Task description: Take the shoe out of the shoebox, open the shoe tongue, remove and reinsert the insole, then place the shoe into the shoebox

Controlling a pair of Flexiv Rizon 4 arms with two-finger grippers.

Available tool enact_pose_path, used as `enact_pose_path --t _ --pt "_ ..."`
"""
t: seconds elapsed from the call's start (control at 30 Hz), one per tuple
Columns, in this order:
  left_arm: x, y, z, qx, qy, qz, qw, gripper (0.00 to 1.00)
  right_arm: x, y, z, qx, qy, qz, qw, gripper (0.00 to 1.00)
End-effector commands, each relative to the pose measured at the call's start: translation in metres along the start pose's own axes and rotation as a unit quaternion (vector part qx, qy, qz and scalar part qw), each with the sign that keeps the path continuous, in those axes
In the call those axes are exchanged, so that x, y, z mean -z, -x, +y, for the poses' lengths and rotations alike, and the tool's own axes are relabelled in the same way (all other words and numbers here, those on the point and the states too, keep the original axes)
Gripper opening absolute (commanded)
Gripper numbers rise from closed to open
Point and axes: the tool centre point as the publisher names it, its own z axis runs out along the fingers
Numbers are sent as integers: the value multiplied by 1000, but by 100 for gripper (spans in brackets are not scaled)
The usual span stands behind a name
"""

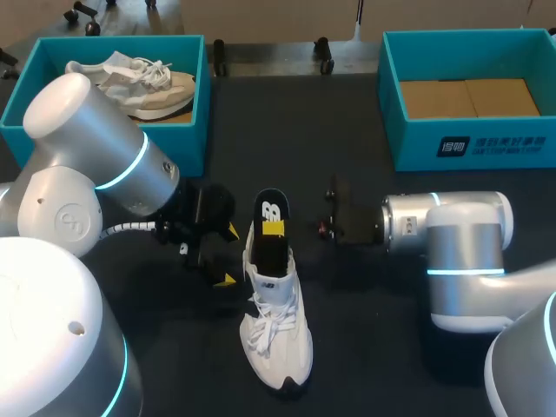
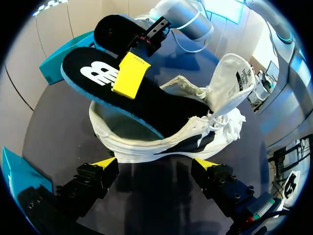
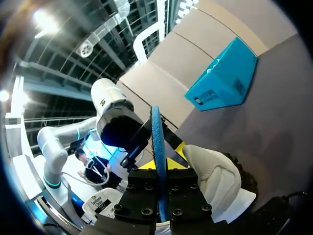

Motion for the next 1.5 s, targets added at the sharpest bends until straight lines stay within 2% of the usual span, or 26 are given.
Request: enact_pose_path --t 0.03,0.33,0.53,0.67,0.73,0.9,0.97,1.07,1.13,1.5 --pt "0 -1 1 0 -1 -1 1000 100 -2 4 -6 -14 -3 -2 1000 0" --pt "0 -1 1 0 -1 -1 1000 100 -2 6 -24 -53 -9 -13 998 0" --pt "0 -1 1 0 -1 -1 1000 100 -5 6 -29 -76 -34 -22 996 0" --pt "0 -1 1 0 -1 -1 1000 100 -10 7 -36 -81 -70 -28 994 0" --pt "0 -1 1 0 -1 -1 1000 100 -11 7 -38 -80 -80 -31 993 4" --pt "0 -1 1 0 -1 -1 1000 100 -8 11 -41 -79 -75 -24 994 0" --pt "0 -1 1 0 -1 -1 1000 100 -8 11 -41 -73 -73 -22 994 4" --pt "0 -1 1 0 -1 -1 1000 100 -7 8 -37 -54 -69 -24 996 27" --pt "0 -1 1 0 -1 -1 1000 100 -7 5 -34 -40 -68 -27 997 33" --pt "0 -1 1 0 -1 -1 1000 100 -10 -2 -20 -3 -81 -35 996 26"
